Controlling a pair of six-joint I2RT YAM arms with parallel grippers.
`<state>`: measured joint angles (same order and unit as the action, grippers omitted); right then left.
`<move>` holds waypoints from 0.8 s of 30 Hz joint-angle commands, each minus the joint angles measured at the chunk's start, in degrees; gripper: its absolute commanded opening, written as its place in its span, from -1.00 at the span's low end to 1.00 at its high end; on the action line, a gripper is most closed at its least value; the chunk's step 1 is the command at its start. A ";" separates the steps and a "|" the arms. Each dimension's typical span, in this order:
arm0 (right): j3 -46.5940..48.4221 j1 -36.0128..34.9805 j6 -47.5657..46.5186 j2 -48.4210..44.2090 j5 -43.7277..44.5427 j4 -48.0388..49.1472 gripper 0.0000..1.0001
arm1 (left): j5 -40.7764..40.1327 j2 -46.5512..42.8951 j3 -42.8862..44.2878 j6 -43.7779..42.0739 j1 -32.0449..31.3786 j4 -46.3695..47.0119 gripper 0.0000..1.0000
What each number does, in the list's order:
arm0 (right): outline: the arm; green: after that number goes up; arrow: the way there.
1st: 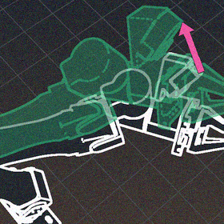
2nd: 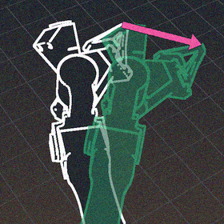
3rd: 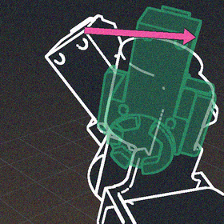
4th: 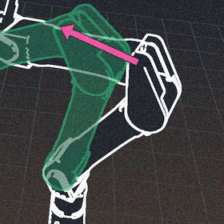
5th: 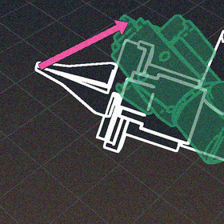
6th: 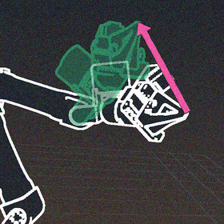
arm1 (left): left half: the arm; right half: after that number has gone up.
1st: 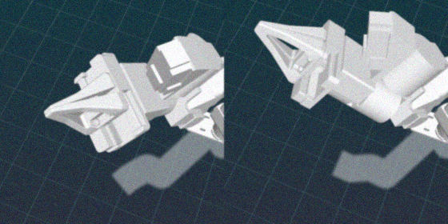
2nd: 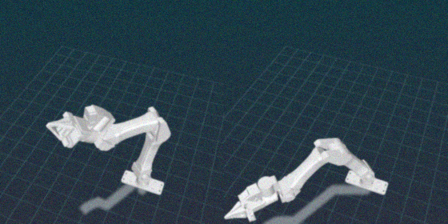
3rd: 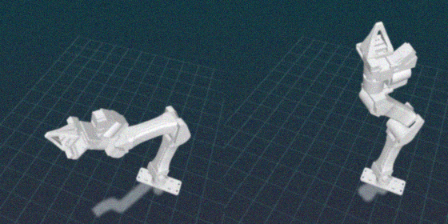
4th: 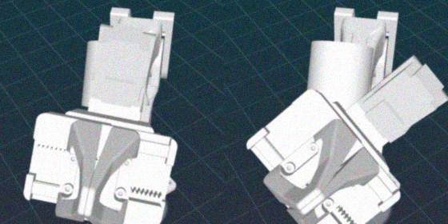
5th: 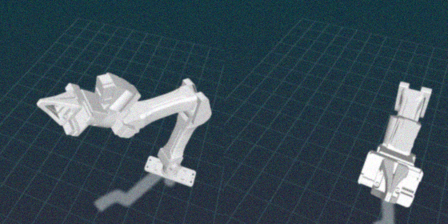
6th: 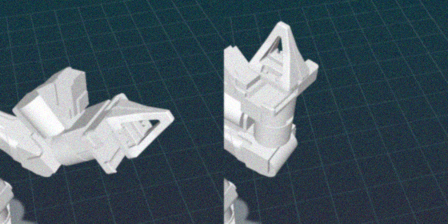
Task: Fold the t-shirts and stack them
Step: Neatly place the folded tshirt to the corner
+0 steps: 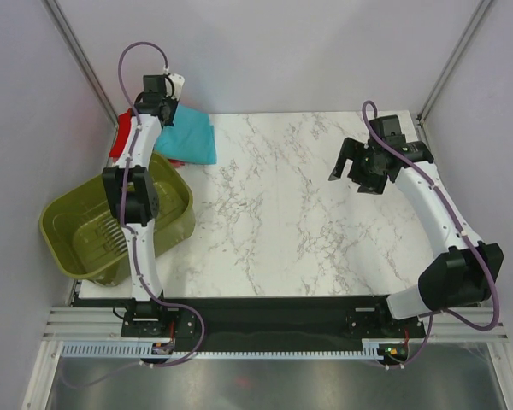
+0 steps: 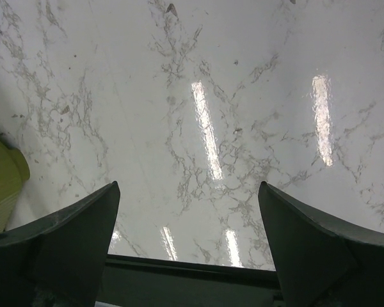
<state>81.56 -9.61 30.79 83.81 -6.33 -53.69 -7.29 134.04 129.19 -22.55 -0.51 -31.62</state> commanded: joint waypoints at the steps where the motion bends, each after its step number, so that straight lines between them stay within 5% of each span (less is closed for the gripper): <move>1: -0.09 -0.15 -1.16 0.48 1.84 -0.27 0.96 | 6.92 -7.03 -1.74 -4.87 2.08 1.29 -0.95; 9: 0.96 -0.32 -2.31 2.40 3.42 -0.62 0.95 | 9.57 -3.97 6.15 -9.62 7.36 1.12 -0.96; 24: 5.36 -0.33 -2.31 9.88 3.86 -0.98 0.95 | 12.65 -0.89 4.41 -8.84 11.94 2.69 -0.95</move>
<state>84.68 -9.65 29.08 92.95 -3.09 -54.59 4.86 131.76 132.11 -28.91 10.63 -32.71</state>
